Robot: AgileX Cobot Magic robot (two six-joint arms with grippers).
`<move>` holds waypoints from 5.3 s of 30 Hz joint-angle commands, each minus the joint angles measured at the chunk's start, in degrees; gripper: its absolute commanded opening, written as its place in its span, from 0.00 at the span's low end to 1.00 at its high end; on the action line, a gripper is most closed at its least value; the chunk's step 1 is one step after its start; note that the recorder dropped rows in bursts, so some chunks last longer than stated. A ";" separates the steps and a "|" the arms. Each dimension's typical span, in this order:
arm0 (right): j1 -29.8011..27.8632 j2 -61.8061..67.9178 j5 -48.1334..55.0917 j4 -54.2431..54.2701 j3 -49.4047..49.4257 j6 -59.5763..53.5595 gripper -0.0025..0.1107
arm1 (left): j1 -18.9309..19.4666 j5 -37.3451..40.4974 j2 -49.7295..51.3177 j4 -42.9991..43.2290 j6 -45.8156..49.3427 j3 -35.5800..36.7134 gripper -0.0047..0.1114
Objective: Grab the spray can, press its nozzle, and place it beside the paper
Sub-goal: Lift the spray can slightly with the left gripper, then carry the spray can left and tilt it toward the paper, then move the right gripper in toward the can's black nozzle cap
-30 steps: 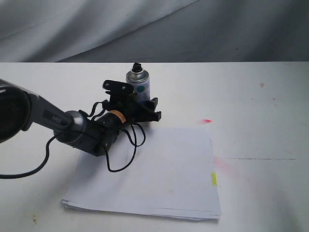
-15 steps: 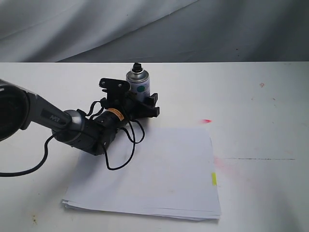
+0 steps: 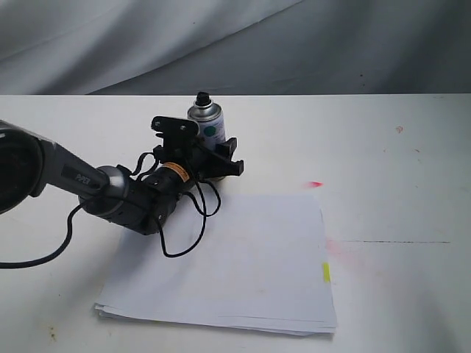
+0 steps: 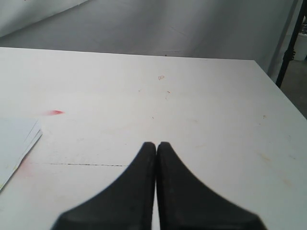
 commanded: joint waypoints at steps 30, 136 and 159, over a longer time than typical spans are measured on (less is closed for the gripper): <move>-0.45 -0.38 -0.21 -0.33 0.20 0.15 0.02 | 5.41 7.49 -32.45 -5.50 18.80 28.00 0.04; 12.15 67.19 2.69 73.30 -32.62 -47.10 0.02 | -9.98 24.71 -44.29 -31.95 56.15 33.94 0.04; 12.15 79.95 28.18 82.92 -42.79 -68.55 0.02 | -18.62 13.36 -37.11 -52.36 79.45 31.10 0.04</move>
